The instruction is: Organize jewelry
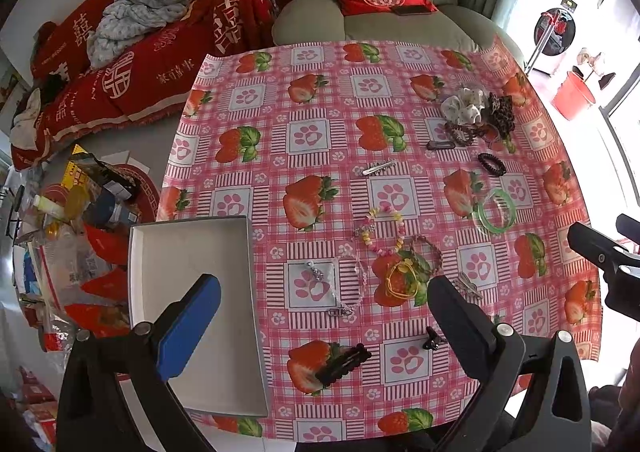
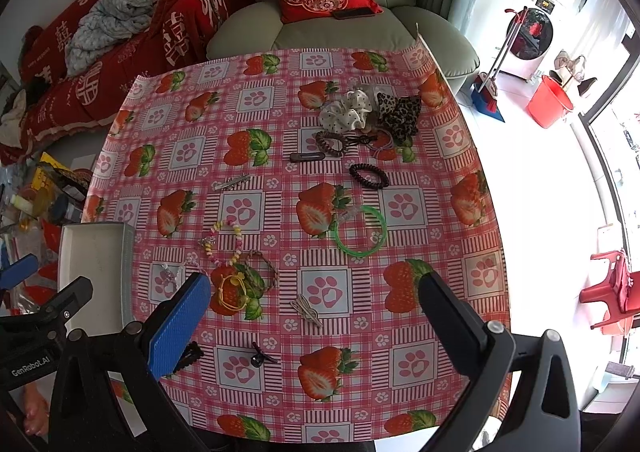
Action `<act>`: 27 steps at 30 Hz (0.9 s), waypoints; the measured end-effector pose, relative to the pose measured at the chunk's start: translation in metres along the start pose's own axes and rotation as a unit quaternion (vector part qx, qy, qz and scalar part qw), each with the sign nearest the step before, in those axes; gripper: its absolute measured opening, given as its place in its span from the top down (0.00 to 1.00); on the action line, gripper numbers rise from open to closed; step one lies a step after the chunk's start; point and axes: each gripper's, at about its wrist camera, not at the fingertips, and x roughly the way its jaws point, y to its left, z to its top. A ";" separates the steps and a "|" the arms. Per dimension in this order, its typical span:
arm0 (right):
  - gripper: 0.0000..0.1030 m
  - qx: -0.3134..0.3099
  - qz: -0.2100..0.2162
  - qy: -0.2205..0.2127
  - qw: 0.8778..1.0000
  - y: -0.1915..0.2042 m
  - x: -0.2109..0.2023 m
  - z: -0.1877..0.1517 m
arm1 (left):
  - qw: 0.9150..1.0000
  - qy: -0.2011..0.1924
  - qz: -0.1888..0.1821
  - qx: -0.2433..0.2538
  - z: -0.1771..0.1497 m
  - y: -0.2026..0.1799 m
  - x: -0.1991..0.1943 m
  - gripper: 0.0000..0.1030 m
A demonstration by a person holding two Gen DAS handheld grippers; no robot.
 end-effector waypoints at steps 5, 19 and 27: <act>0.00 0.000 0.001 0.002 1.000 -0.003 0.005 -0.001 | 1.000 0.002 0.001 0.000 -0.003 -0.001 0.002 0.00; 0.00 0.000 0.002 0.005 1.000 -0.006 0.011 -0.003 | 1.000 0.003 0.002 0.001 -0.009 -0.002 0.004 0.00; 0.00 0.001 0.001 0.006 1.000 -0.006 0.011 -0.001 | 1.000 0.005 0.002 0.002 -0.010 -0.002 0.005 0.00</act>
